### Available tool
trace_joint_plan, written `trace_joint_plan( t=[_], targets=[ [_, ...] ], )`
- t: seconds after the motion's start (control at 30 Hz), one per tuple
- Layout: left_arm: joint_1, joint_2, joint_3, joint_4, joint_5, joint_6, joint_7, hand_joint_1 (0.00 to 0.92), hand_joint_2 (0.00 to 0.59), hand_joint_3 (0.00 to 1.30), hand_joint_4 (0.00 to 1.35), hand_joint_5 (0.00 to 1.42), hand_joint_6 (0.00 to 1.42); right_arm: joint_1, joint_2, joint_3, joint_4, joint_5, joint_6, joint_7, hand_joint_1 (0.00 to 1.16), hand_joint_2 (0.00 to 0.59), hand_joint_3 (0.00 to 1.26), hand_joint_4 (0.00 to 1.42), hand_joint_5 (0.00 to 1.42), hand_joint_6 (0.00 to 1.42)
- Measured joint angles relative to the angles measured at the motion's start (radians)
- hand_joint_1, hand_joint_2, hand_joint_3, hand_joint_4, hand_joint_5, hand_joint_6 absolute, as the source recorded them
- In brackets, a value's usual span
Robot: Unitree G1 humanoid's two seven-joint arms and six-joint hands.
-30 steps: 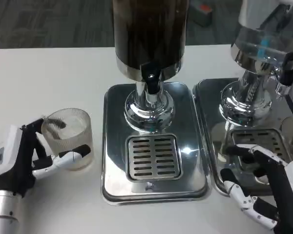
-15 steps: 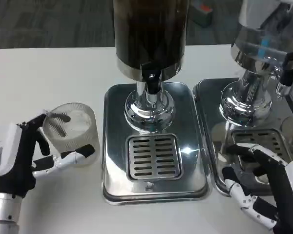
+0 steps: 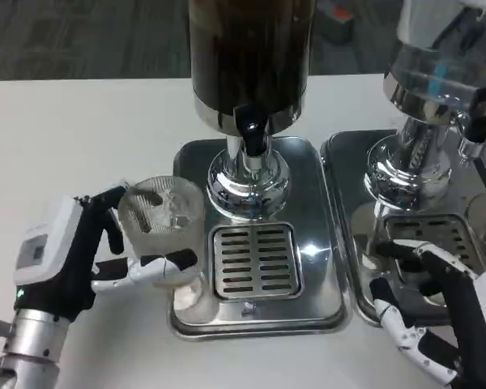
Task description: Grasp the cup under the faucet to collect the drink, then remove the cup.
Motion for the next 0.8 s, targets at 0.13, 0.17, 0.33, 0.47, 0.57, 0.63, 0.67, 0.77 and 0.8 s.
trace_joint_plan(
  t=[0.13, 0.17, 0.33, 0.47, 0.57, 0.63, 0.67, 0.77, 0.8],
  targets=[
    [-0.020, -0.017, -0.019, 0.003, 0.004, 0.000, -0.022, 0.462, 0.019, 0.72, 0.87, 1.06, 1.42, 0.016, 0.003, 0.002, -0.003, -0.002, 0.000, -0.006, 0.50, 0.405, 0.42, 0.35, 0.39, 0.54],
    [-0.025, -0.022, -0.025, 0.005, 0.004, 0.000, -0.024, 0.462, 0.019, 0.72, 0.87, 1.06, 1.42, 0.020, 0.004, 0.002, -0.005, -0.003, 0.000, -0.008, 0.50, 0.407, 0.42, 0.35, 0.39, 0.54],
    [-0.046, -0.047, -0.042, 0.019, 0.011, 0.001, -0.043, 0.462, 0.017, 0.72, 0.88, 1.06, 1.42, 0.033, 0.010, 0.003, -0.024, -0.007, 0.000, -0.013, 0.49, 0.409, 0.42, 0.34, 0.39, 0.54],
    [-0.060, -0.063, -0.058, 0.032, 0.018, 0.003, -0.056, 0.462, 0.014, 0.72, 0.88, 1.06, 1.42, 0.043, 0.012, 0.004, -0.033, -0.008, 0.000, -0.015, 0.47, 0.413, 0.42, 0.34, 0.37, 0.54],
    [-0.075, -0.077, -0.072, 0.044, 0.033, 0.003, -0.062, 0.462, 0.012, 0.72, 0.88, 1.06, 1.42, 0.049, 0.018, 0.006, -0.037, -0.010, 0.000, -0.015, 0.46, 0.408, 0.41, 0.34, 0.37, 0.54],
    [-0.083, -0.084, -0.077, 0.053, 0.038, 0.004, -0.064, 0.462, 0.012, 0.72, 0.88, 1.06, 1.42, 0.053, 0.020, 0.007, -0.038, -0.010, 0.000, -0.015, 0.44, 0.416, 0.41, 0.34, 0.37, 0.54],
    [-0.086, -0.087, -0.078, 0.059, 0.039, 0.004, -0.064, 0.462, 0.011, 0.72, 0.88, 1.06, 1.41, 0.055, 0.020, 0.007, -0.038, -0.010, 0.000, -0.015, 0.44, 0.418, 0.41, 0.34, 0.37, 0.54],
    [-0.104, -0.102, -0.087, 0.083, 0.042, 0.005, -0.064, 0.462, 0.011, 0.72, 0.87, 1.06, 1.41, 0.061, 0.024, 0.007, -0.039, -0.012, 0.000, -0.016, 0.42, 0.409, 0.41, 0.32, 0.37, 0.54],
    [-0.114, -0.106, -0.093, 0.094, 0.043, 0.006, -0.064, 0.462, 0.010, 0.72, 0.87, 1.06, 1.42, 0.061, 0.026, 0.008, -0.040, -0.014, 0.000, -0.016, 0.42, 0.409, 0.40, 0.32, 0.37, 0.54]
  ],
)
